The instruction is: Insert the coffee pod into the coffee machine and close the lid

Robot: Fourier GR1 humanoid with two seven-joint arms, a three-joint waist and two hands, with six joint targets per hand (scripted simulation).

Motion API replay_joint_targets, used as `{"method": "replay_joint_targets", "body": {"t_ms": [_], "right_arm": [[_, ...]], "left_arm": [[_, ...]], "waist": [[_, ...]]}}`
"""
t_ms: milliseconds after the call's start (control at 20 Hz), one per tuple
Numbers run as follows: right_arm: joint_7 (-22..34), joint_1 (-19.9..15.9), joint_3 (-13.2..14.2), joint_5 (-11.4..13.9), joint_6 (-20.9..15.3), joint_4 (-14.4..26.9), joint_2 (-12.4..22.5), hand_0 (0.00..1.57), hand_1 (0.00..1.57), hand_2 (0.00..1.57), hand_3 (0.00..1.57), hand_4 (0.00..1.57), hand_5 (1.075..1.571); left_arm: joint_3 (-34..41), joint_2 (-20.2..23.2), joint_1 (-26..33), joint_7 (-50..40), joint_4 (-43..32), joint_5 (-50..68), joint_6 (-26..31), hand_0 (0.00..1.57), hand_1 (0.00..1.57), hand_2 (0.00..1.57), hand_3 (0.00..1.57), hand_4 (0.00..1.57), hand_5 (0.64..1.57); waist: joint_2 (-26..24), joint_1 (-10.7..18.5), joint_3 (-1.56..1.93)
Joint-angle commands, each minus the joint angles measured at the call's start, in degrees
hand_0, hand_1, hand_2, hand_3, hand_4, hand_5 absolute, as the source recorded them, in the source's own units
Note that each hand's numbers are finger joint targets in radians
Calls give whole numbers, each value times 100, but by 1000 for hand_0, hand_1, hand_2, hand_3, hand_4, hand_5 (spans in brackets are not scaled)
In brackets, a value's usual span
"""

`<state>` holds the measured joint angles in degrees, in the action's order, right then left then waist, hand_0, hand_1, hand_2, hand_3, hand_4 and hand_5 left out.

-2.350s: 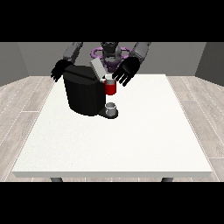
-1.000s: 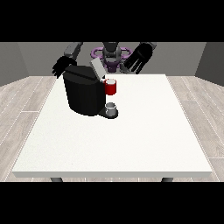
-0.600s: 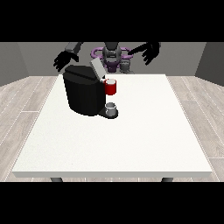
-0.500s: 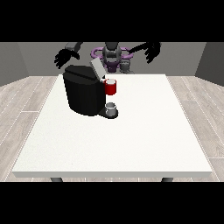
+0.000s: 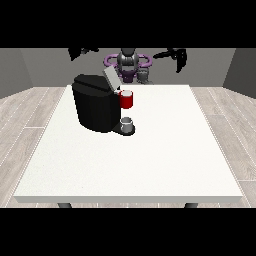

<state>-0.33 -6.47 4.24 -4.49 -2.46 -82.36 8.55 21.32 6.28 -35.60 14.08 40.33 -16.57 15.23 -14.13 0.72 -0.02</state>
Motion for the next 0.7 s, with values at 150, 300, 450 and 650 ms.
{"method": "replay_joint_targets", "body": {"t_ms": [150,300,450,650], "right_arm": [[59,-523,41,-54,211,-29,168,0,0,0,0,0,1571],[548,-634,-216,212,99,-156,165,0,0,0,0,0,1571],[109,-644,-88,107,518,119,352,0,0,0,0,239,1571],[358,-1148,-390,308,276,-13,-6,0,0,0,0,0,1571]], "left_arm": [[-44,-456,318,-60,560,489,170,0,0,0,0,57,1571],[-146,-601,687,-367,717,605,331,0,0,0,0,27,1571],[-561,-618,861,-489,1165,819,33,0,0,0,0,0,1571],[-395,-530,889,-480,1649,915,176,0,0,0,0,112,1571]], "waist": [[143,593,4],[-108,749,2],[124,753,5],[585,711,3]]}}
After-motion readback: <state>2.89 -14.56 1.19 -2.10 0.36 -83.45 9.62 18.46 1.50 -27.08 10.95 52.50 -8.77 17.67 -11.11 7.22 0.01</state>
